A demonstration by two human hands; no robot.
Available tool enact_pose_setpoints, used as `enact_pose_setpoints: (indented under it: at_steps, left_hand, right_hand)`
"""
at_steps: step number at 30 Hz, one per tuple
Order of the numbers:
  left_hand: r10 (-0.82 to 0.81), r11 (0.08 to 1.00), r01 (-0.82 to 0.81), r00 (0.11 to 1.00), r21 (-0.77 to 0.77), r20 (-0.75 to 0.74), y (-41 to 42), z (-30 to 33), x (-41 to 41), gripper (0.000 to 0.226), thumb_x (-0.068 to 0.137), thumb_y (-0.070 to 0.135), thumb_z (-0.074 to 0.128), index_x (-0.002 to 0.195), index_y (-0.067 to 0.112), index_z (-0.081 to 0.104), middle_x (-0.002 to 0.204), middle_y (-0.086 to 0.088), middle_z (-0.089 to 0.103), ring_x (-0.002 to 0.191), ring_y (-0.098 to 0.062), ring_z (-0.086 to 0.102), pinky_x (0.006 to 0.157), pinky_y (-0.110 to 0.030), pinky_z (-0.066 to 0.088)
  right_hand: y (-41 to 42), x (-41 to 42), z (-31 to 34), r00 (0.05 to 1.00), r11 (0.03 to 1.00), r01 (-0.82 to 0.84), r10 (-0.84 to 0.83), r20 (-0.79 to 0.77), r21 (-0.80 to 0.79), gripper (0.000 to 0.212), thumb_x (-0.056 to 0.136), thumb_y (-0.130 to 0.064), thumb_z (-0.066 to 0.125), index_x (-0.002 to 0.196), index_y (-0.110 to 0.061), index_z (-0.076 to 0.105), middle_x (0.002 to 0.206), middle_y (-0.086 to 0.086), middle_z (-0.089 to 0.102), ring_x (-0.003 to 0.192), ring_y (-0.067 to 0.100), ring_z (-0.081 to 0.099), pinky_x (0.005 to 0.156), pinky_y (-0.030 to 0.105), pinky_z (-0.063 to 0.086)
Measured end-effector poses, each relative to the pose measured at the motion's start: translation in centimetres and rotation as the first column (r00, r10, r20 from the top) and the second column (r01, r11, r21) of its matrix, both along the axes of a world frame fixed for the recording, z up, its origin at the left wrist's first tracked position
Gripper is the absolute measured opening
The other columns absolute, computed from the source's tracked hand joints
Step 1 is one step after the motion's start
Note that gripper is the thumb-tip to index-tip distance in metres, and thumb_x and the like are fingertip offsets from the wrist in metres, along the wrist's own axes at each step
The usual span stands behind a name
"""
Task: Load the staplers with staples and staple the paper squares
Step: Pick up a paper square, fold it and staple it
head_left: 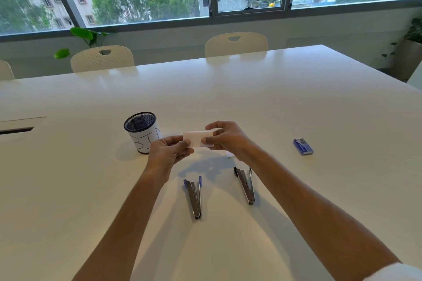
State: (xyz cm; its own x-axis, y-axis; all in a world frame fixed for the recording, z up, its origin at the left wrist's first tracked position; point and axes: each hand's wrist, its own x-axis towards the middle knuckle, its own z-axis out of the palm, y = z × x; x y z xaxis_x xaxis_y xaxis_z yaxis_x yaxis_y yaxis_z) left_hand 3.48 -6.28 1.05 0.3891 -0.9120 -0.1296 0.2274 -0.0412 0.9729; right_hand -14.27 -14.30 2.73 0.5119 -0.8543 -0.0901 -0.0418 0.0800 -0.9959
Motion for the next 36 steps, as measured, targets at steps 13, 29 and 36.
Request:
enact_pose_setpoints:
  at_steps: [13, 29, 36]
  left_hand:
    - [0.017, 1.000, -0.017, 0.999, -0.014, 0.047, 0.1, -0.1, -0.4, 0.020, 0.076, 0.001, 0.073, 0.096, 0.004, 0.068, 0.079, -0.014, 0.074, 0.068, -0.025, 0.072, 0.063, -0.024, 0.057]
    - [-0.098, 0.995, 0.095, 0.991, 0.041, 0.092, -0.7, -0.3, 0.1, 0.025, 0.077, 0.014, 0.075, 0.100, 0.007, 0.069, 0.088, -0.014, 0.074, 0.080, -0.028, 0.072, 0.067, -0.027, 0.058]
    - [-0.075, 0.995, 0.077, 0.997, 0.065, -0.031, -1.2, -0.3, -1.2, 0.018, 0.078, 0.019, 0.072, 0.090, 0.006, 0.067, 0.097, -0.014, 0.063, 0.090, -0.026, 0.063, 0.066, -0.029, 0.059]
  right_hand:
    - [0.0, 0.2, 0.1, 0.999, 0.998, 0.044, -0.043, -0.031, 0.052, 0.027, 0.073, -0.003, 0.081, 0.096, -0.005, 0.067, 0.094, 0.016, 0.066, 0.072, 0.021, 0.070, 0.061, 0.024, 0.059]
    - [-0.3, 0.4, -0.3, 0.998, 0.999, 0.028, -0.030, -0.061, -0.025, 0.033, 0.070, 0.004, 0.079, 0.102, 0.002, 0.070, 0.084, 0.012, 0.067, 0.061, 0.013, 0.067, 0.059, 0.019, 0.055]
    - [0.7, 1.0, -0.9, 0.995, 0.998, -0.018, 0.012, -0.104, -0.065, 0.036, 0.072, -0.001, 0.080, 0.105, 0.002, 0.069, 0.100, 0.017, 0.067, 0.077, 0.021, 0.069, 0.062, 0.020, 0.056]
